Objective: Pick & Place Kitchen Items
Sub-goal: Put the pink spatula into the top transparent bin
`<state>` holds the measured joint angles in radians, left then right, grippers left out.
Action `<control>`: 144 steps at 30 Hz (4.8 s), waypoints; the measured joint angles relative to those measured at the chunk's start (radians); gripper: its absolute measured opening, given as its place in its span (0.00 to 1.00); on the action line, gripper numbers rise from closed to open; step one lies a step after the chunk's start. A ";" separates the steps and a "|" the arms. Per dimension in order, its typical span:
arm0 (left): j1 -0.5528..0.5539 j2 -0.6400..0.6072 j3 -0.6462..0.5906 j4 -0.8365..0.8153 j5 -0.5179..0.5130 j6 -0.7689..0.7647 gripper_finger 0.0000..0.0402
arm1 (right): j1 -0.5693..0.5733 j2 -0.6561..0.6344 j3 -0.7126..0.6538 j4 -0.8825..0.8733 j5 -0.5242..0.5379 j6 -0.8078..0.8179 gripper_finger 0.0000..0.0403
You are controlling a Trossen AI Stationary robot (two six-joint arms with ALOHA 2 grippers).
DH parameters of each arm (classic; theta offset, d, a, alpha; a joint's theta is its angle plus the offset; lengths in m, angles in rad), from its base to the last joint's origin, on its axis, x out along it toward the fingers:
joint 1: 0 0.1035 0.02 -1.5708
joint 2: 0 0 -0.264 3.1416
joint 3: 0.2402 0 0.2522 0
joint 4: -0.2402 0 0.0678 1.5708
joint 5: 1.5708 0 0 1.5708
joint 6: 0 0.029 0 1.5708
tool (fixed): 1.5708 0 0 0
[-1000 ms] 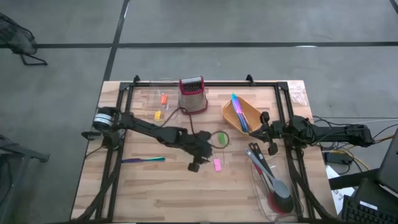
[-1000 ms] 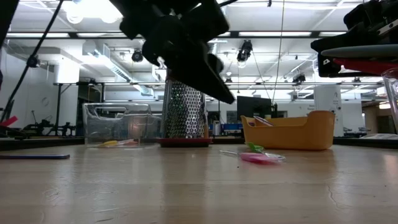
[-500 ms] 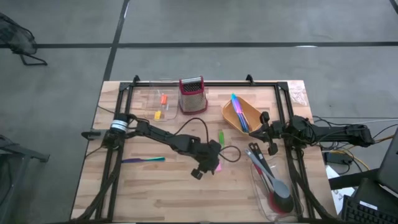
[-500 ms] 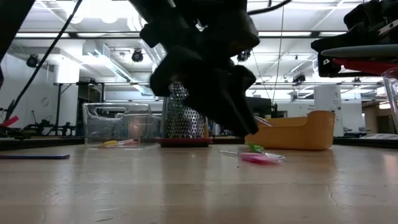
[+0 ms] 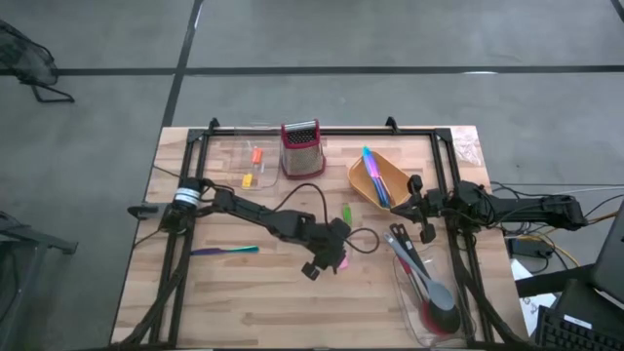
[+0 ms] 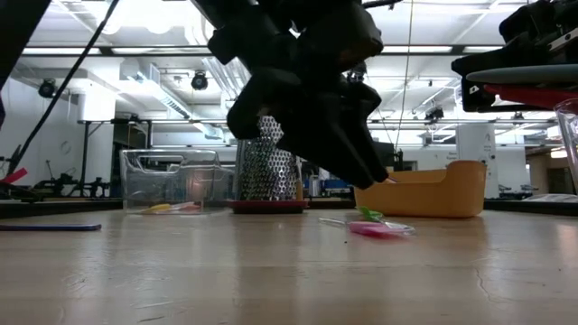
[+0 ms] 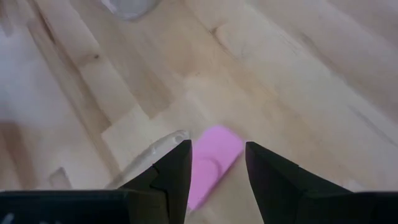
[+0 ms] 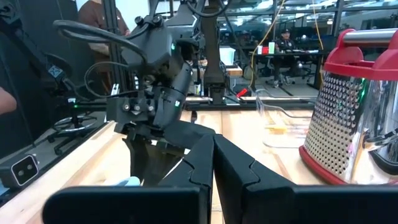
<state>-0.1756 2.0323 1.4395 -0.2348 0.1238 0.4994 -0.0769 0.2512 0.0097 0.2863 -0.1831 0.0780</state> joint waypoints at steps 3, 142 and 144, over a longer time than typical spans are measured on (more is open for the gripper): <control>-0.002 0.004 -0.001 0.005 -0.035 0.025 0.40 | 0.000 0.000 0.000 0.000 0.000 0.000 0.02; 0.143 -0.692 -0.439 -0.276 -0.727 -0.769 0.09 | 0.000 0.007 0.000 -0.023 0.000 0.000 0.02; 0.167 -0.752 -0.470 -0.278 -0.799 -0.828 0.11 | 0.000 0.006 0.000 -0.024 0.000 0.000 0.02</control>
<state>-0.0088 1.2799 0.9699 -0.5126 -0.6757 -0.3289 -0.0767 0.2576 0.0093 0.2628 -0.1833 0.0780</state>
